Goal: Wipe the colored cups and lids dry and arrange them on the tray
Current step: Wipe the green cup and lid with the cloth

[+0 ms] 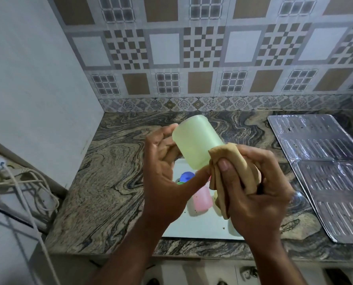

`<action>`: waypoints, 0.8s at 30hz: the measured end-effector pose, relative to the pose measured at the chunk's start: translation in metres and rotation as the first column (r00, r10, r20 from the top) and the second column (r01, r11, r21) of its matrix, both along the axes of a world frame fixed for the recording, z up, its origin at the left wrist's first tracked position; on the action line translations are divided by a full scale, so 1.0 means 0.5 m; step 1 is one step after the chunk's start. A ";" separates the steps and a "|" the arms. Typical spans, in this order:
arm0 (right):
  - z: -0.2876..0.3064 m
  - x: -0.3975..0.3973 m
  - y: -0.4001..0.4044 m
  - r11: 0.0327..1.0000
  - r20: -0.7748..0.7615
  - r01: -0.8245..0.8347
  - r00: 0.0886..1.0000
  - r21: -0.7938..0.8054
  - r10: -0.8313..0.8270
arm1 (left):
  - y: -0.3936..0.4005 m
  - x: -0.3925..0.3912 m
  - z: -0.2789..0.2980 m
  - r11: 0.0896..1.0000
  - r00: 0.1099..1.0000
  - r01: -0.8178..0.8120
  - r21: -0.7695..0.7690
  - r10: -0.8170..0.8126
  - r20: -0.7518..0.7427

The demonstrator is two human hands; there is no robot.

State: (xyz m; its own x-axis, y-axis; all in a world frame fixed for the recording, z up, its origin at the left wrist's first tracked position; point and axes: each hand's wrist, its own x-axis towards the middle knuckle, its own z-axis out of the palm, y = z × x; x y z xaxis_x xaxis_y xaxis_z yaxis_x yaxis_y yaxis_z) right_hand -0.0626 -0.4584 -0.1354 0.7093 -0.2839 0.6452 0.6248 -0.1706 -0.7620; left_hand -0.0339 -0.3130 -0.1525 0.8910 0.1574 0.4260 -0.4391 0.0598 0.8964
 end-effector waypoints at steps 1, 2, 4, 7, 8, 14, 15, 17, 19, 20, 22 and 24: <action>0.001 0.001 -0.003 0.999 0.003 0.014 1.000 -0.029 -0.014 | 0.002 0.001 0.002 1.000 1.000 0.001 0.007 -0.001 0.000; 0.000 0.002 -0.007 0.998 0.001 0.026 1.000 -0.048 -0.026 | 0.005 0.001 0.005 1.000 1.000 0.001 0.016 -0.001 -0.001; -0.004 0.003 -0.014 0.998 -0.009 0.038 0.999 -0.060 -0.038 | 0.012 0.005 0.005 0.998 1.000 -0.020 0.064 0.019 0.011; 0.001 -0.003 -0.016 0.995 -0.011 0.055 0.998 -0.088 -0.056 | 0.022 0.008 0.000 0.982 0.995 -0.088 0.167 0.078 0.064; 0.004 -0.005 -0.015 0.992 -0.011 0.062 0.998 -0.114 -0.064 | 0.023 0.008 -0.002 0.975 0.992 -0.099 0.198 0.082 0.091; 0.030 0.015 0.005 0.971 -0.066 0.157 0.983 -0.181 -0.171 | 0.026 0.005 -0.013 0.949 0.978 -0.136 0.284 0.083 0.190; 0.035 0.022 0.006 0.968 -0.072 0.177 0.979 -0.177 -0.192 | 0.025 0.004 -0.012 0.952 0.976 -0.138 0.273 0.084 0.201; 0.045 0.030 0.005 0.965 -0.061 0.195 0.976 -0.176 -0.208 | 0.021 0.001 -0.009 0.953 0.974 -0.150 0.262 0.098 0.202; 0.044 0.027 0.006 0.967 -0.005 0.177 0.983 -0.184 -0.181 | 0.012 -0.002 -0.008 0.957 0.976 -0.176 0.231 0.140 0.166; 0.039 0.021 0.007 0.969 0.031 0.154 0.988 -0.193 -0.150 | 0.006 -0.004 -0.007 0.966 0.978 -0.185 0.183 0.162 0.133; 0.024 0.006 0.011 0.971 0.079 0.110 0.992 -0.214 -0.095 | 0.000 -0.005 -0.004 0.988 0.986 -0.149 0.048 0.145 0.082; 0.008 -0.005 0.010 0.966 0.105 0.110 0.991 -0.234 -0.088 | -0.003 -0.005 0.001 0.996 0.992 -0.086 -0.024 0.088 0.087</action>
